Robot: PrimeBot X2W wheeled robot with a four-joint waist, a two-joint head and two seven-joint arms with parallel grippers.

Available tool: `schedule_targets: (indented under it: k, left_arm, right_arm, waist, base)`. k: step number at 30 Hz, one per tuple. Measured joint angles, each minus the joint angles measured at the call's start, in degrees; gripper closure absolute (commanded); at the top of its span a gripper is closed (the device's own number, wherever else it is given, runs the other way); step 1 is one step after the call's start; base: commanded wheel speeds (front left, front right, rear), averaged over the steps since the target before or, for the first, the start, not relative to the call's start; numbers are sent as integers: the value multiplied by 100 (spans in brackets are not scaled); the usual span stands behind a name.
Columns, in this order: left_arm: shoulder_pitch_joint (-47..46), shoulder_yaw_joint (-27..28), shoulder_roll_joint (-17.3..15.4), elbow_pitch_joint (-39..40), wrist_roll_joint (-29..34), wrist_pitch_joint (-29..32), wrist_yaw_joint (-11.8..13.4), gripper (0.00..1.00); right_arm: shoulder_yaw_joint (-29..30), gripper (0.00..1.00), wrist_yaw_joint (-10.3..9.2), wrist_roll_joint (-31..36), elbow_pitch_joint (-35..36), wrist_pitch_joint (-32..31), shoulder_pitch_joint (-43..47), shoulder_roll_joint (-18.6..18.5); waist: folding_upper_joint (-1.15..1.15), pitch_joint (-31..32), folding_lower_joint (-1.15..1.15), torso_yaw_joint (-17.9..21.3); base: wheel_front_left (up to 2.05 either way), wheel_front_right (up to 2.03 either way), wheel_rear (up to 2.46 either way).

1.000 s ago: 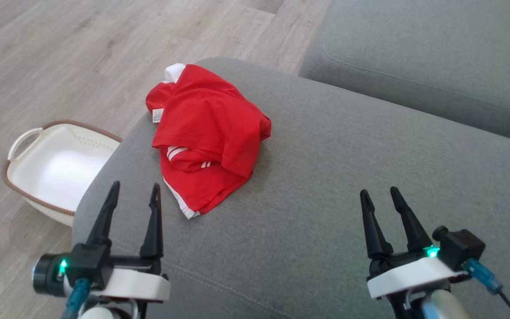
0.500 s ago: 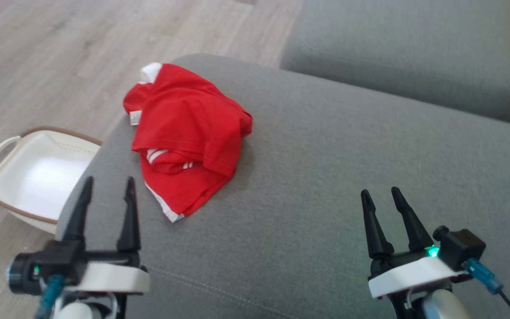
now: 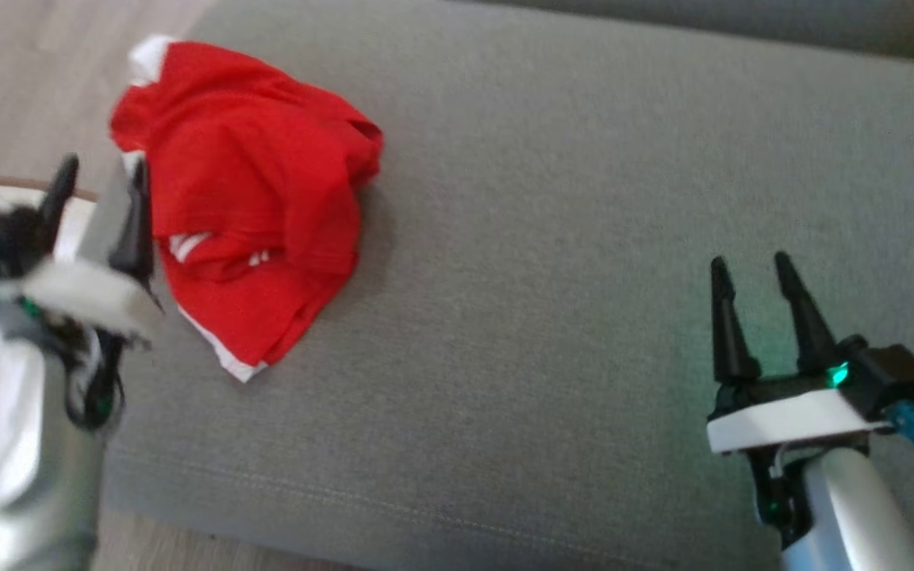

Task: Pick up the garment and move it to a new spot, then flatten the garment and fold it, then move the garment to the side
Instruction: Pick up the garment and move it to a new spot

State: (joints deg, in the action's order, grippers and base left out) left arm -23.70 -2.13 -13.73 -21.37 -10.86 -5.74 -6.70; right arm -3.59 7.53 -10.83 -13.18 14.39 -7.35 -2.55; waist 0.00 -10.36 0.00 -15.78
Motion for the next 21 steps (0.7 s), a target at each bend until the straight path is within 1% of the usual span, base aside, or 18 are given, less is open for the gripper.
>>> schedule_targets:
  k: [4,9,10,14,17,21]
  left_arm:
    - [-920,-280,-377,-770,-77,304,-44,0]
    - [-1941,-563,-768,-1769,-246,594,-81,0]
    - [-1941,-563,-768,-1769,-246,594,-81,0]
    - [-2523,-695,-947,-2535,-461,820,-86,0]
    - [-2881,-738,-1067,-3027,-568,877,-86,0]
    - [-3282,-801,-1133,-3564,-593,902,-86,0]
  right_arm:
    - [172,0,0,127,85,0,-183,-2]
    - [220,0,0,185,165,0,-364,-3]
    - [220,0,0,185,165,0,-364,-3]
    - [237,0,0,186,244,0,-403,-5]
    - [263,0,0,185,281,0,-407,-5]
    - [303,0,0,186,356,0,-424,-7]
  waist:
    - [0,-390,1,199]
    - [0,-785,1,480]
    - [0,-785,1,480]
    - [0,-1037,1,697]
    - [0,-1206,0,835]
    - [0,-1406,0,956]
  base:
    - [0,0,0]
    - [0,0,0]
    - [0,0,0]
    - [0,0,0]
    - [0,0,0]
    - [0,0,0]
